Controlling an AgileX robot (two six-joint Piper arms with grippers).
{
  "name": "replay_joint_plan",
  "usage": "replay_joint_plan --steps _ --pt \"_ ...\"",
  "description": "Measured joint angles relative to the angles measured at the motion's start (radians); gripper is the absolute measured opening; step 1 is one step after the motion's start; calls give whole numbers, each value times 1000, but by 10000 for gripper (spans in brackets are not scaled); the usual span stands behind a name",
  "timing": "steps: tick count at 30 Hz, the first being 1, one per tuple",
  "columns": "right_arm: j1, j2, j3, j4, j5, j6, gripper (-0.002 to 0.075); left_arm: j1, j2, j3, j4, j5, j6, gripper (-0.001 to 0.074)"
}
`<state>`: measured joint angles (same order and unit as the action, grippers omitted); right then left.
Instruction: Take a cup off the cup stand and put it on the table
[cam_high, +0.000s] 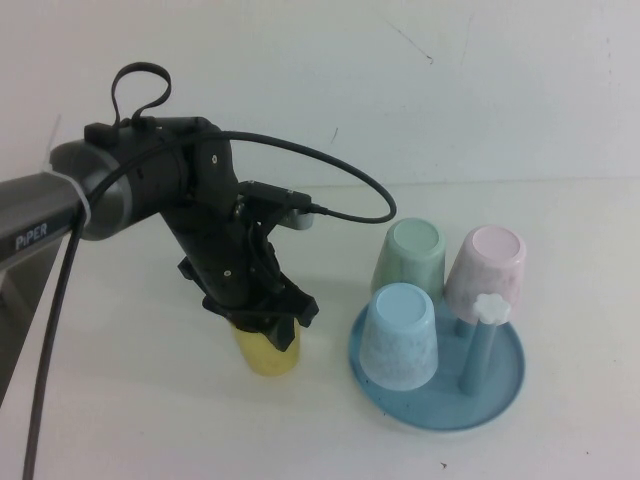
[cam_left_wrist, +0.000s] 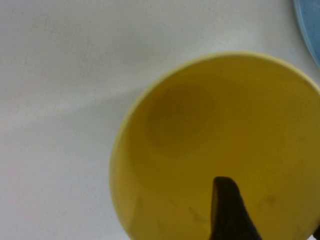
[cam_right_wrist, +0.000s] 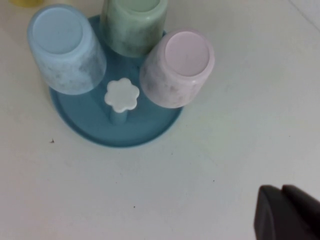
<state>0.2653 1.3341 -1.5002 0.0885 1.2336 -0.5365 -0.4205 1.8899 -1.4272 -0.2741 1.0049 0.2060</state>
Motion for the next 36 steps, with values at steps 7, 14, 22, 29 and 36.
replay_joint_plan --steps 7,14,22,29,36 --pt "0 0 0 0 0 0 0 0 -50 0 -24 -9 0 299" --pt "0 -33 1 2 0 2 0 0 -194 0 -37 -14 0 174" --pt "0 -204 109 2 -102 8 0 0 -446 68 -29 -88 3 10" --pt "0 -455 426 -37 -301 26 0 0 -777 354 -29 -376 3 1" --pt "0 -743 797 -41 -535 52 0 0 -1053 613 -27 -569 42 0"
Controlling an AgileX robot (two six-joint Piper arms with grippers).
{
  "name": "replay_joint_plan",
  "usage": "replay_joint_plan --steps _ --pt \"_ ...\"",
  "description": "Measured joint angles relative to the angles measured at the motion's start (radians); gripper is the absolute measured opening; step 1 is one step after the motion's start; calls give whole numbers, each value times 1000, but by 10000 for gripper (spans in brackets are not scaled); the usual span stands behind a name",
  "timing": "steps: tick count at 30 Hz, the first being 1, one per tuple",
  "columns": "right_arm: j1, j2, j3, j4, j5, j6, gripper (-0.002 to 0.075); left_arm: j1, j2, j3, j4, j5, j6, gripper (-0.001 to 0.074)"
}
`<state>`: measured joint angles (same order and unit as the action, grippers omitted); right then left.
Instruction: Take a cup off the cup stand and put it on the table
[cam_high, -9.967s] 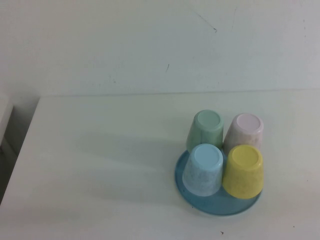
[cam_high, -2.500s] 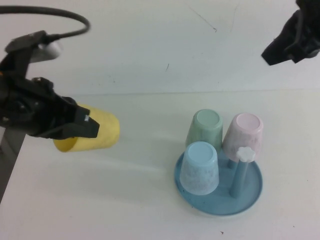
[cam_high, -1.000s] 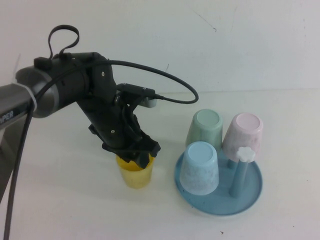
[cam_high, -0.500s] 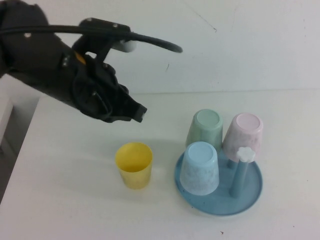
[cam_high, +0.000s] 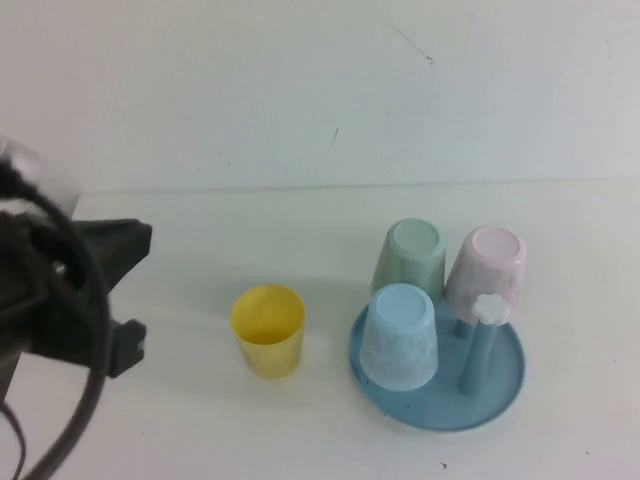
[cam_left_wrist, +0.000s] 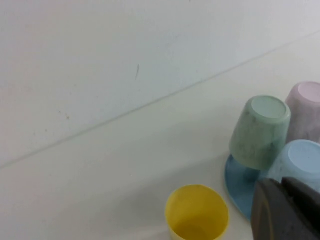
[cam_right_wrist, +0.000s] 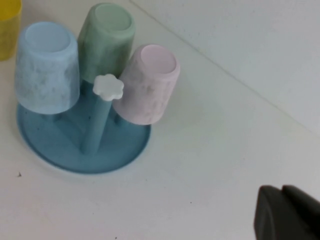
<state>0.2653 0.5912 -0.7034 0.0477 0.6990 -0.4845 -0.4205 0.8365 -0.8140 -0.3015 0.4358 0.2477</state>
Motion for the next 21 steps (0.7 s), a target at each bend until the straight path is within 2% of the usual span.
replay_joint_plan --steps 3,10,21 --pt "0 -96 118 0 -67 20 0 0 -86 103 0 -84 10 -1" --pt "0 -221 256 2 -68 30 -1 0 -228 274 -4 -194 12 -1" --pt "0 -226 302 33 37 32 -1 0 -244 304 -7 -214 14 -1"
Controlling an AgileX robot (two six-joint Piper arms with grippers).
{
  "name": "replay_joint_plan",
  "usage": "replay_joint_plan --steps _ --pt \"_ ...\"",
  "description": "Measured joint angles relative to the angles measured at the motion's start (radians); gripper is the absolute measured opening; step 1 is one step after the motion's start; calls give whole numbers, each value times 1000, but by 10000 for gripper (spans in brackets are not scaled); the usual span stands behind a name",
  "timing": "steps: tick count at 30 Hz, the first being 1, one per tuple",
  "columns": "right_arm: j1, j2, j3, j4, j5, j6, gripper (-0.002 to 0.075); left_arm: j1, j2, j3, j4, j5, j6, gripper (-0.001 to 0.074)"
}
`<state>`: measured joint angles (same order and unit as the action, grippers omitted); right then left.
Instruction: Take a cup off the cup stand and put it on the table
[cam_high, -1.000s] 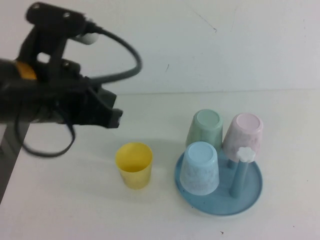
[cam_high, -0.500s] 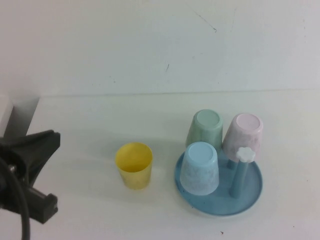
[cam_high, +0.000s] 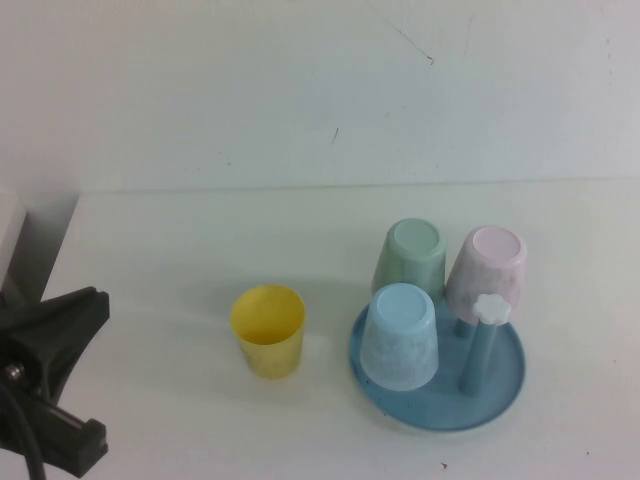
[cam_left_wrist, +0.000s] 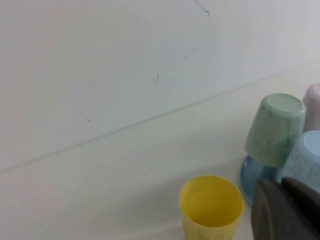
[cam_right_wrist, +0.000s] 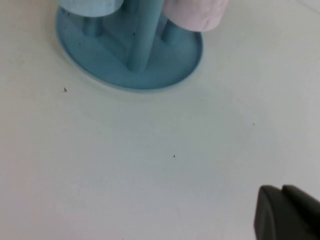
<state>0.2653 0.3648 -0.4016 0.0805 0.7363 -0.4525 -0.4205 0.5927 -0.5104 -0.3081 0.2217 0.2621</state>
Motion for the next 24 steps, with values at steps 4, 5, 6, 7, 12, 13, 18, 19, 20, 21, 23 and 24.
replay_joint_plan --steps 4,5,6,7,12,13,18,19,20,21,23,24 --pt "0 0 2 0 13 0 -1 0 0 0 -2 4 0 -1" --pt "0 0 2 1 13 0 -1 0 0 0 -2 8 0 -1" --pt "0 0 2 2 13 0 -1 0 0 0 -2 12 0 -1" --pt "0 0 2 2 15 0 -1 0 0 0 -2 19 0 -1" --pt "0 0 2 2 15 0 -1 0 0 4 -2 32 0 -1" --pt "0 0 2 5 15 0 -1 0 -5 13 -2 29 0 -1" --pt "0 0 2 6 15 0 -1 67 -83 86 2 -42 -2 -1" --pt "0 0 2 6 15 0 -1 91 -111 108 11 -58 -2 -1" --pt "0 0 2 7 15 0 -1 116 -143 132 21 -69 -2 -1" --pt "0 0 2 7 15 0 -1 134 -170 157 31 -76 -2 -1" --pt "0 0 2 7 15 0 -1 173 -241 210 57 -81 -2 -1" --pt "0 0 2 7 15 0 -1 187 -270 234 66 -81 -2 -1"
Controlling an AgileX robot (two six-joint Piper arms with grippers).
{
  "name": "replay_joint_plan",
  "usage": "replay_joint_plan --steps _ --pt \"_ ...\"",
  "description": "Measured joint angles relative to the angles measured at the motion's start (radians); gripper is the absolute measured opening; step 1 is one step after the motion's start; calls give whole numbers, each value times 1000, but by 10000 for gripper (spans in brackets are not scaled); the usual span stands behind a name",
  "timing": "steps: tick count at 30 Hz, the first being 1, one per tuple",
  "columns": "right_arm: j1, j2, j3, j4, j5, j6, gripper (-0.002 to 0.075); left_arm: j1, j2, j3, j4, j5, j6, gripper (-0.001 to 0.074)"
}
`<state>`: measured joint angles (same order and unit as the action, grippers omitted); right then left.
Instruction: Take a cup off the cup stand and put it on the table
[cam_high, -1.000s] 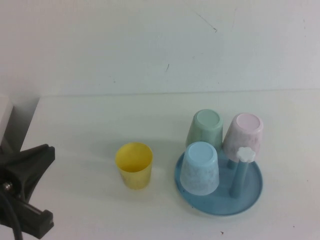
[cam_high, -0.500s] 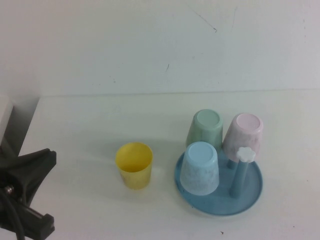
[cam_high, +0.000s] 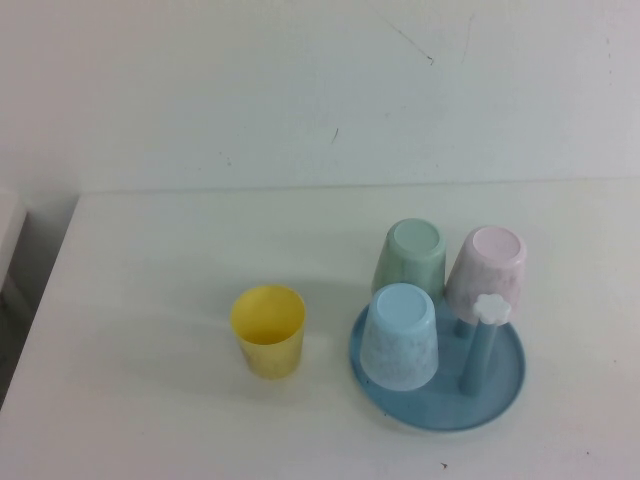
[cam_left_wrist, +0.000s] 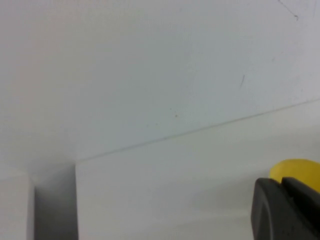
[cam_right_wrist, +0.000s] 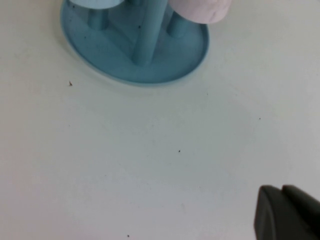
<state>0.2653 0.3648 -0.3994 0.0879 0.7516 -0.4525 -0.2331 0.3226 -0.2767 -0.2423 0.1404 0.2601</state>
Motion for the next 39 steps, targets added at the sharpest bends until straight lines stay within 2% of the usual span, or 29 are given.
replay_joint_plan --steps 6,11,17,21,29,39 --pt "0 0 0 1 0 0 -1 39 -185 171 49 -10 -12 -1" --pt "0 0 0 1 0 0 -1 40 -282 295 87 -3 -131 -1" --pt "0 0 0 2 0 0 -1 41 -332 304 150 163 -300 -1" --pt "0 0 0 2 0 0 -1 53 -332 303 154 178 -331 -1" --pt "0 0 0 2 0 0 -1 124 -332 301 154 188 -326 -1" --pt "0 0 0 2 0 0 -1 138 -332 299 138 193 -260 -2"
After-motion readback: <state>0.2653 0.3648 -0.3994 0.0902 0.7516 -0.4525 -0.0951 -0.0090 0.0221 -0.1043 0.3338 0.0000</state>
